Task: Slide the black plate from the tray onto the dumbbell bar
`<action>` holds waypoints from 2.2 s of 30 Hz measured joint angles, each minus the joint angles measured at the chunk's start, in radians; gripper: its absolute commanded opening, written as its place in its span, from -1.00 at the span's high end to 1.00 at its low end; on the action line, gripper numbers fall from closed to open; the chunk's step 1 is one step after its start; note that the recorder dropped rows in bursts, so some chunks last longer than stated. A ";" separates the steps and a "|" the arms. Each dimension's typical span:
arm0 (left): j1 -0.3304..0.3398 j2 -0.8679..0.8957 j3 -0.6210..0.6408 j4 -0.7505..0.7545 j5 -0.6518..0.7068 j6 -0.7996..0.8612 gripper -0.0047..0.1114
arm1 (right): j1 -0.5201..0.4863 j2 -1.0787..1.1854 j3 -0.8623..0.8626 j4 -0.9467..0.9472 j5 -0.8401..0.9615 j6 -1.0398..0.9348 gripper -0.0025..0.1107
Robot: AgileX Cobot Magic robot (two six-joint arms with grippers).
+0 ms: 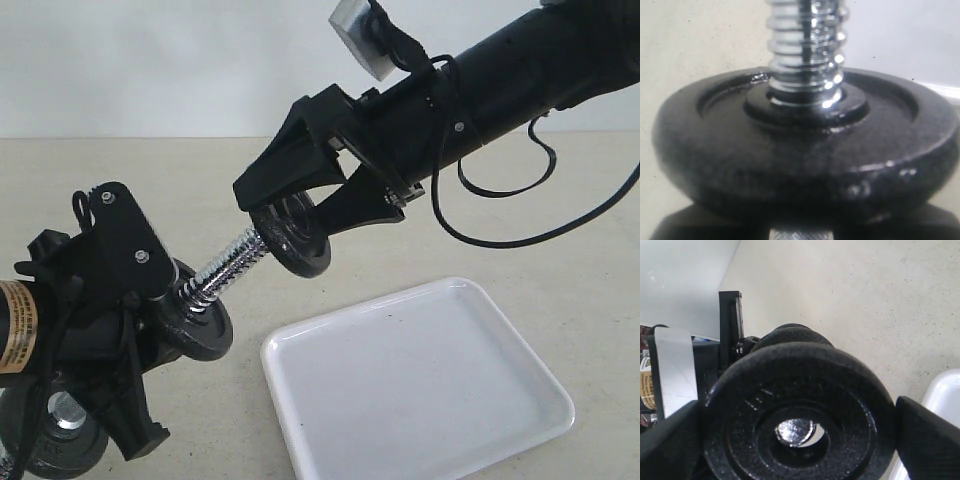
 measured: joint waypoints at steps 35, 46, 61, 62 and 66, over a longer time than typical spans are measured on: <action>0.000 0.000 0.006 0.223 -0.011 -0.128 0.84 | 0.027 0.005 -0.002 0.006 0.034 -0.035 0.96; 0.000 0.004 0.008 0.376 -0.139 -0.245 0.84 | 0.040 0.005 -0.002 -0.004 0.060 -0.033 0.96; 0.000 0.004 0.011 0.387 -0.139 -0.252 0.84 | 0.040 0.005 -0.002 -0.004 0.060 -0.029 0.90; 0.000 0.004 0.011 0.387 -0.139 -0.252 0.84 | 0.040 0.005 -0.002 -0.004 0.060 -0.029 0.82; 0.000 0.004 0.011 0.387 -0.139 -0.252 0.84 | 0.040 0.005 -0.002 -0.004 0.060 -0.029 0.16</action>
